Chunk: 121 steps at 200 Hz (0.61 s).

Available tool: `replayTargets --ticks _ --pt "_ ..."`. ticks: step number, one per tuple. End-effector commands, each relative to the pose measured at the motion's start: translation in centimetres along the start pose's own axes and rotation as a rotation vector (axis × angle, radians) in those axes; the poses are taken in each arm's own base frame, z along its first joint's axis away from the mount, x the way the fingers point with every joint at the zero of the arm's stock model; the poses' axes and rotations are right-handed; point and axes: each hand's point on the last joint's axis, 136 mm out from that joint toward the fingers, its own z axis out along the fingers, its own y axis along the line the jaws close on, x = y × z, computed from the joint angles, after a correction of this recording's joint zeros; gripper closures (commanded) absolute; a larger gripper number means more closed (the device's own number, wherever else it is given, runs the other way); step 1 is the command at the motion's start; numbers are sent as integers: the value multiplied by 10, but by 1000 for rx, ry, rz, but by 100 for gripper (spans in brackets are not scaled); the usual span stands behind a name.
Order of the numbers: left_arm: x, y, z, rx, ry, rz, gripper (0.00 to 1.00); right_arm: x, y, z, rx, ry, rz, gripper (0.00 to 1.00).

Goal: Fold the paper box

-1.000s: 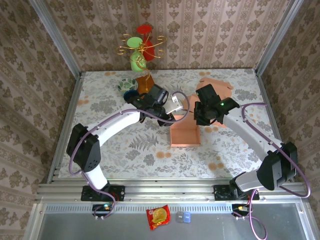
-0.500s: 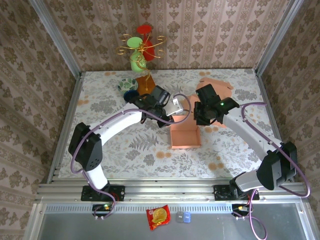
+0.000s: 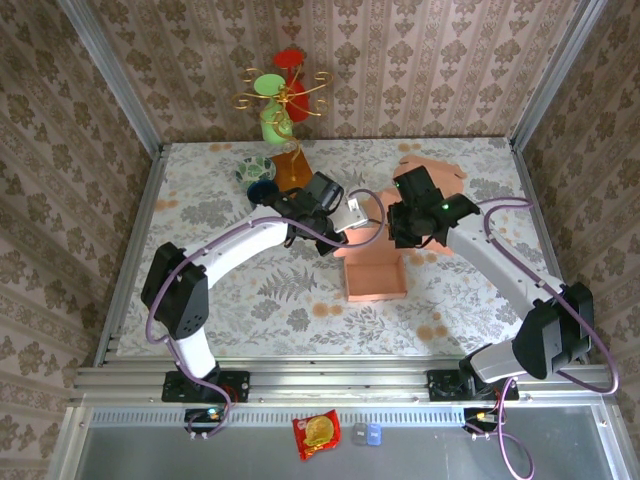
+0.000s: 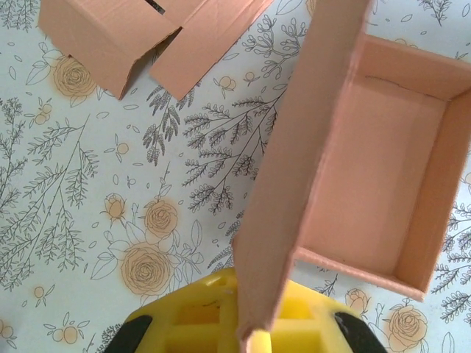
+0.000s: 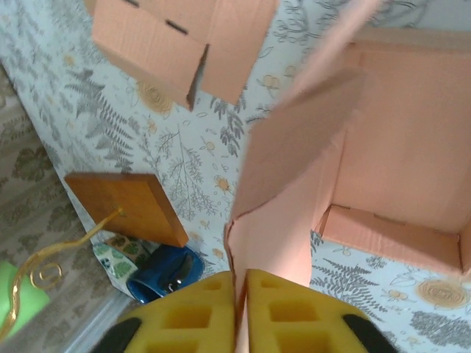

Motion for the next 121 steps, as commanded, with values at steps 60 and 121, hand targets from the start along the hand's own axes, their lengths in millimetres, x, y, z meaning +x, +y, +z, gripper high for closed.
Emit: replayTargets --ticks 60,121 --pt "15 14 -34 -9 -17 29 100 0 77 -73 -415 -11 -1014 41" --pt "46 44 -49 -53 28 24 100 -1 7 -28 -216 181 -1556 44"
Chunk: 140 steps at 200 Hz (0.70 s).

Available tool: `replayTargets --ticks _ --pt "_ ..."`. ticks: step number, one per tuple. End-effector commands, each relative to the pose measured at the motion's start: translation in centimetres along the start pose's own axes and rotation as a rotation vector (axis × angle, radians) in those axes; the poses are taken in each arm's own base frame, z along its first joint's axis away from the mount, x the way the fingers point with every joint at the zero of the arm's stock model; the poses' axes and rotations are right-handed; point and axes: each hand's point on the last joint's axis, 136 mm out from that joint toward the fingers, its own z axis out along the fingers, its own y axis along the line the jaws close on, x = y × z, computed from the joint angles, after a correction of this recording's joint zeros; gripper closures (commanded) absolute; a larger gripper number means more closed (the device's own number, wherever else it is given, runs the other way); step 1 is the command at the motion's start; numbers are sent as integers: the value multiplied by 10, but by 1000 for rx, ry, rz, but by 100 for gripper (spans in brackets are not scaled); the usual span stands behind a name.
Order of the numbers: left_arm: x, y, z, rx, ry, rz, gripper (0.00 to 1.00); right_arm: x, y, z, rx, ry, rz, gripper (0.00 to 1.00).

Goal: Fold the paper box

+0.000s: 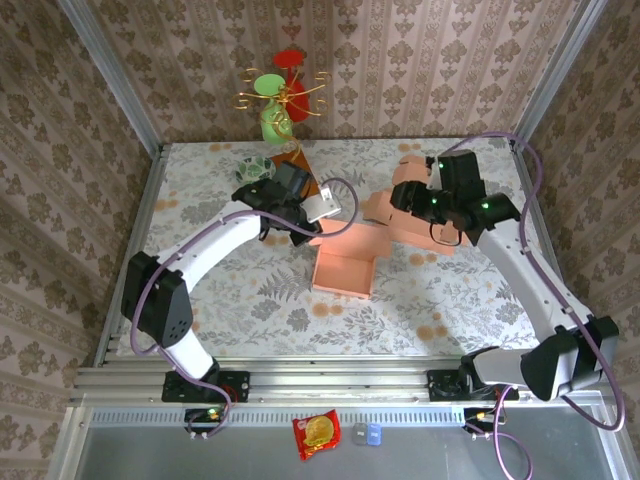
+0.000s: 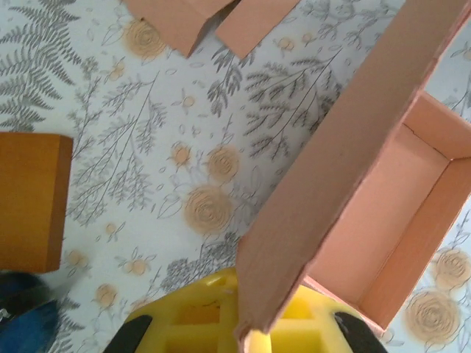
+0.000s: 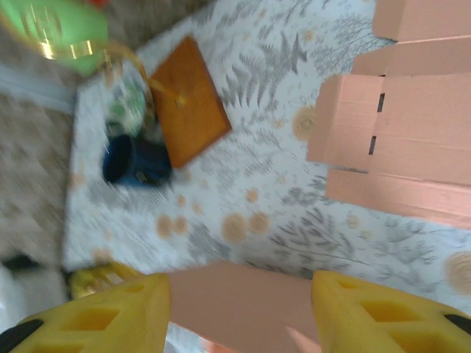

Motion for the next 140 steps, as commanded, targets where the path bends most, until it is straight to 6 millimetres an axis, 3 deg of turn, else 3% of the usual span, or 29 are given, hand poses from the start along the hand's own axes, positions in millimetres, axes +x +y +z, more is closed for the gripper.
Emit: replayTargets --ticks 1,25,64,70,140 --pt "15 2 -8 6 28 26 100 42 -7 17 -51 175 -268 44" --pt "20 14 -9 -18 40 -16 100 56 -3 26 -73 203 -323 41" --pt "25 19 -3 -32 53 -42 100 76 -9 41 -25 250 -368 43" --pt "26 19 -2 -34 53 -47 100 80 -13 51 -9 276 -367 43" --pt "26 27 7 -42 54 -89 100 78 -16 91 64 312 -439 55"
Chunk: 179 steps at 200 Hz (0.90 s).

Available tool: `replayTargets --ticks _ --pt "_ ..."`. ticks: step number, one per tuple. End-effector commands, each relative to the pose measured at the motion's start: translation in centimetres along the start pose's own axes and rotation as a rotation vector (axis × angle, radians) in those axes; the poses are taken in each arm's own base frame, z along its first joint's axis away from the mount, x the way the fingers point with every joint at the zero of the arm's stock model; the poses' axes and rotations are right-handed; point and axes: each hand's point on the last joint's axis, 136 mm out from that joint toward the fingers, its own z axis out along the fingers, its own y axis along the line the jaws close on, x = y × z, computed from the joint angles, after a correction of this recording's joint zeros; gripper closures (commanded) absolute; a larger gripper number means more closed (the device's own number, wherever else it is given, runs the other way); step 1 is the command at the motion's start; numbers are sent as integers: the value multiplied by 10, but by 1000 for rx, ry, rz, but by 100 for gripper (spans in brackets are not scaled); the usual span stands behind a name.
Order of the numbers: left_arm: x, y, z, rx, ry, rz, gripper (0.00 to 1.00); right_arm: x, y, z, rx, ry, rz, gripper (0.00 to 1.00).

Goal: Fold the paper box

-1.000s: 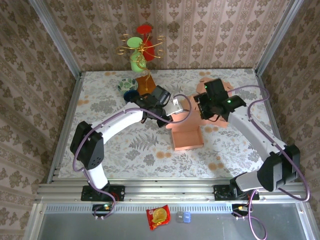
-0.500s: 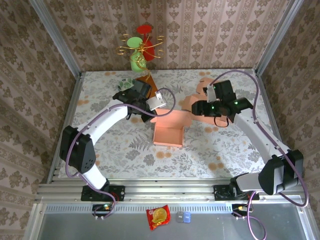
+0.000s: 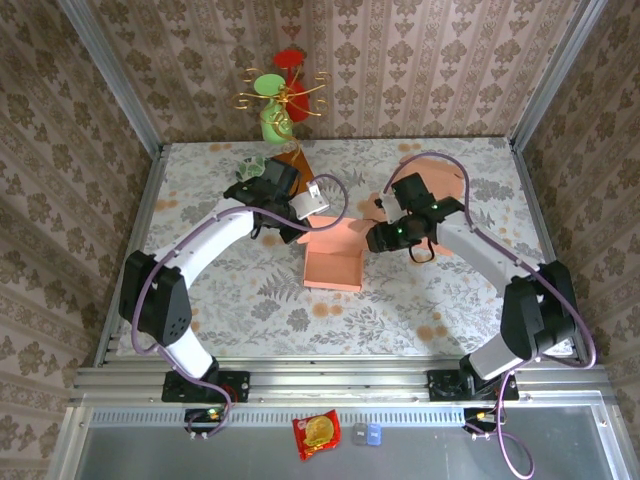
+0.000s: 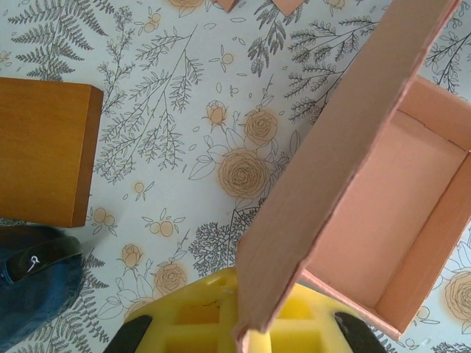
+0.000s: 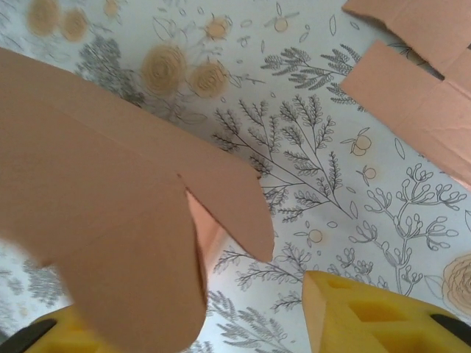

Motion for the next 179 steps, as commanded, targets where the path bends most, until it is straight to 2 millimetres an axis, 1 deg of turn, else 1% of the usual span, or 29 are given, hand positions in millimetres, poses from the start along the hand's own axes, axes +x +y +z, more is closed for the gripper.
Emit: replayTargets --ticks 1,29,72,110,145,164,179 --pt "4 3 8 4 14 -35 100 -23 -2 -3 42 -49 -48 55" --pt "4 2 11 11 12 -52 100 -32 1 -2 33 -59 -59 61" --pt "4 3 14 10 17 -69 100 -33 -1 4 44 -46 -53 75" --pt "0 5 16 10 11 -100 100 -34 -7 8 99 -34 -52 82" --pt "-2 7 18 2 9 -136 100 -39 -9 6 137 -54 -46 92" --pt "-4 8 19 -5 7 -170 100 -42 -7 4 167 -69 -47 100" --pt "-5 9 19 -14 8 -197 100 -46 -6 1 191 -91 -37 100"
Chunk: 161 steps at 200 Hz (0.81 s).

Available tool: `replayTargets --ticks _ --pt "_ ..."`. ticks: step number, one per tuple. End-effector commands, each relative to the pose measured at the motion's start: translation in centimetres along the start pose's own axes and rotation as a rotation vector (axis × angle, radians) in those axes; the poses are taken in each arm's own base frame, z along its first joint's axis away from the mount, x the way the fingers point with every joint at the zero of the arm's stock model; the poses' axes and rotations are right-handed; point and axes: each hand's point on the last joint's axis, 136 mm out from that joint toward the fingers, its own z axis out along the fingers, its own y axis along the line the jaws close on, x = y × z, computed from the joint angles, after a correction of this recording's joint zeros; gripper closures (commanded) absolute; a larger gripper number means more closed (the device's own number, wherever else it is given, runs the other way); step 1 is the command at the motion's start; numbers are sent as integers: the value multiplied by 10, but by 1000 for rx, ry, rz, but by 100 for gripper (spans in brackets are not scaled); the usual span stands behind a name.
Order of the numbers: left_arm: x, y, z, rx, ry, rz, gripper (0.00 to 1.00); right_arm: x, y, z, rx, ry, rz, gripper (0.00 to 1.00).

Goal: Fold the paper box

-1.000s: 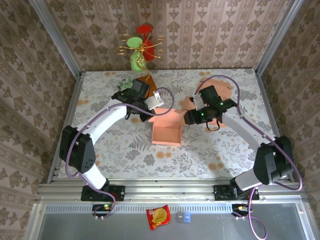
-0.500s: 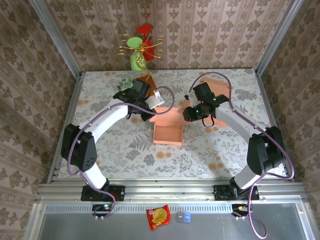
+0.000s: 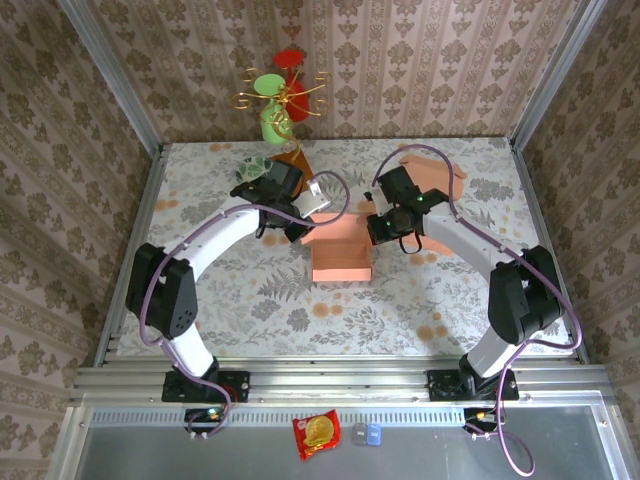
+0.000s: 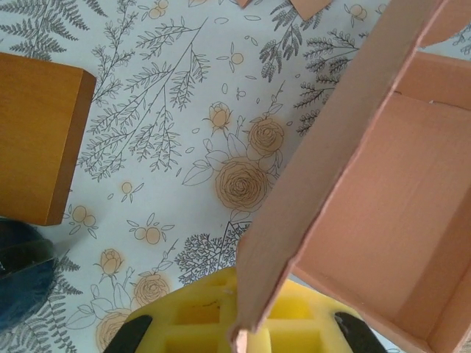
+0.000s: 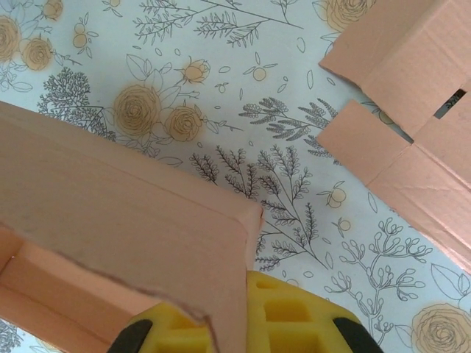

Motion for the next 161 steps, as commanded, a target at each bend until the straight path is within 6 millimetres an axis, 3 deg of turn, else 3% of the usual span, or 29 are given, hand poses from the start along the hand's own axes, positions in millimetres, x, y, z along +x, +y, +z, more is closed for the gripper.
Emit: replayTargets --ticks 1,48,103,126,161 --pt "-5 4 1 -20 1 -68 100 -15 -5 -9 74 -46 21 100" --pt "-8 8 2 -47 1 -181 97 -29 0 -23 97 -133 74 100" --pt "-11 13 8 -55 0 -327 92 -34 2 -24 106 -159 120 100" --pt "-13 12 9 -47 -8 -348 85 -33 1 -22 114 -162 140 100" --pt "-10 10 12 -27 -1 -368 83 -33 1 -21 117 -165 149 100"
